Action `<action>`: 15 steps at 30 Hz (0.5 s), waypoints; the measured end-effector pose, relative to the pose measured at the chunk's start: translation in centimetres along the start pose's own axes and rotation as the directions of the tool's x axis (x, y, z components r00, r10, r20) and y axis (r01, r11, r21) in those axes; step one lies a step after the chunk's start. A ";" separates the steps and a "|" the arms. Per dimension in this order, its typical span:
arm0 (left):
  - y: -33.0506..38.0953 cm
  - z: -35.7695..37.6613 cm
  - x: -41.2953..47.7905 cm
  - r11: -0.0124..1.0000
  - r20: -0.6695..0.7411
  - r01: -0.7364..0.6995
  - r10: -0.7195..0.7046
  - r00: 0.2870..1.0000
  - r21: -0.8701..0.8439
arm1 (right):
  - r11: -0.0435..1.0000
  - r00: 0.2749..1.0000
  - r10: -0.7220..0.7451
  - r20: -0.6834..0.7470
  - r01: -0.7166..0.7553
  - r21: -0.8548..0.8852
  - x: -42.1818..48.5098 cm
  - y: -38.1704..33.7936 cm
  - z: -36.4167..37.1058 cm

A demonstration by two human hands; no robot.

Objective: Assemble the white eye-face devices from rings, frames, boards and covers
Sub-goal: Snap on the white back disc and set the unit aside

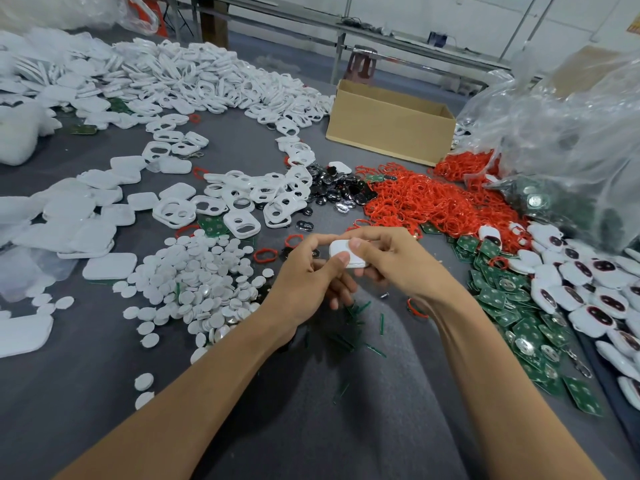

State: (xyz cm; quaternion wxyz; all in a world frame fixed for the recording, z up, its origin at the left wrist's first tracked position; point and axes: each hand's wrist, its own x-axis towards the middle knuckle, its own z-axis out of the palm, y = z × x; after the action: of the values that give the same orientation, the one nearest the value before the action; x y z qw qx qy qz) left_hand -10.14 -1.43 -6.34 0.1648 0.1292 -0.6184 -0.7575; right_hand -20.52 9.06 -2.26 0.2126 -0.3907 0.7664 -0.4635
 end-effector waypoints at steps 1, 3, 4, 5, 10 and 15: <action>0.0 0.0 0.0 1.000 -0.004 0.004 -0.004 1.000 -0.017 | 1.000 1.000 0.000 -0.012 0.000 -0.008 0.1 -0.1 0.2; 0.1 -0.1 -0.1 0.999 -0.008 0.016 -0.017 1.000 -0.051 | 1.000 1.000 0.005 -0.023 -0.005 0.017 0.1 -0.1 0.4; 0.1 -0.1 -0.1 0.997 -0.010 0.022 -0.023 1.000 -0.070 | 1.000 1.000 0.004 -0.023 -0.003 0.029 0.0 -0.2 0.4; 0.1 0.0 -0.1 0.996 -0.010 0.027 -0.028 1.000 -0.089 | 0.999 1.000 0.002 -0.024 -0.001 0.033 0.0 -0.2 0.5; 0.1 0.0 0.1 0.990 -0.006 0.036 -0.037 0.999 -0.135 | 0.997 0.998 0.023 -0.065 -0.018 0.077 0.0 0.2 0.9; 0.1 0.1 0.1 0.993 -0.001 0.039 -0.039 0.999 -0.113 | 0.998 0.999 0.006 -0.050 -0.003 0.058 0.0 -0.1 0.6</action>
State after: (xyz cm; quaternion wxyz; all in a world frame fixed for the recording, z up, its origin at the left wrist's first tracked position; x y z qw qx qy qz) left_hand -10.24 -1.45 -6.21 0.1581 0.1331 -0.5714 -0.7942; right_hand -20.06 8.75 -2.49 0.2058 -0.3710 0.7586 -0.4946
